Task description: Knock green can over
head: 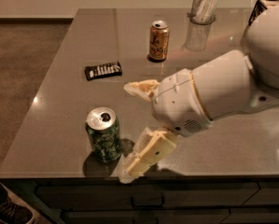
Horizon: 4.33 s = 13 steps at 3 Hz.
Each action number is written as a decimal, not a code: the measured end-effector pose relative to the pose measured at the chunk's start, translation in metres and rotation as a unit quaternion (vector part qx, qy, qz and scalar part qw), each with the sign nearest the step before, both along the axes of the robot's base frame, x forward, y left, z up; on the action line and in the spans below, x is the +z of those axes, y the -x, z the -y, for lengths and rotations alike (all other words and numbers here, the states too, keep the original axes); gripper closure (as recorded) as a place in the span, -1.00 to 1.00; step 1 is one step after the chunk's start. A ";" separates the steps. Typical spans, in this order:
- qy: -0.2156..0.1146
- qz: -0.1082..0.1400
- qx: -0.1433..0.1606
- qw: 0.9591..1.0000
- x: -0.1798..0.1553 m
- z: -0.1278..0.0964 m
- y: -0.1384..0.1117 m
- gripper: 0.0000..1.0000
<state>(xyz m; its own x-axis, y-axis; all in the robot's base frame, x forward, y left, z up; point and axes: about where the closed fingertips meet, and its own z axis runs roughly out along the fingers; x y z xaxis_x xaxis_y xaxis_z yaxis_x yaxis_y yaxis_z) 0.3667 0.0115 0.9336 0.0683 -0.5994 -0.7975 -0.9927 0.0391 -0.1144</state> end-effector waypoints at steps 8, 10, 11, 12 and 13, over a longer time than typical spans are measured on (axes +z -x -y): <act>0.158 0.035 -0.068 0.984 0.048 -0.008 -0.099 1.00; 0.297 0.067 -0.073 0.950 0.022 0.014 -0.146 1.00; 0.375 0.072 -0.060 0.922 -0.005 0.015 -0.161 0.50; 0.412 0.065 -0.048 0.908 -0.026 0.014 -0.167 0.05; 0.438 0.056 -0.035 0.897 -0.044 0.011 -0.172 -0.43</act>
Offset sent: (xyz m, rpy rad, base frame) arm 0.0407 0.0757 -0.0244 0.0370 0.0537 0.0290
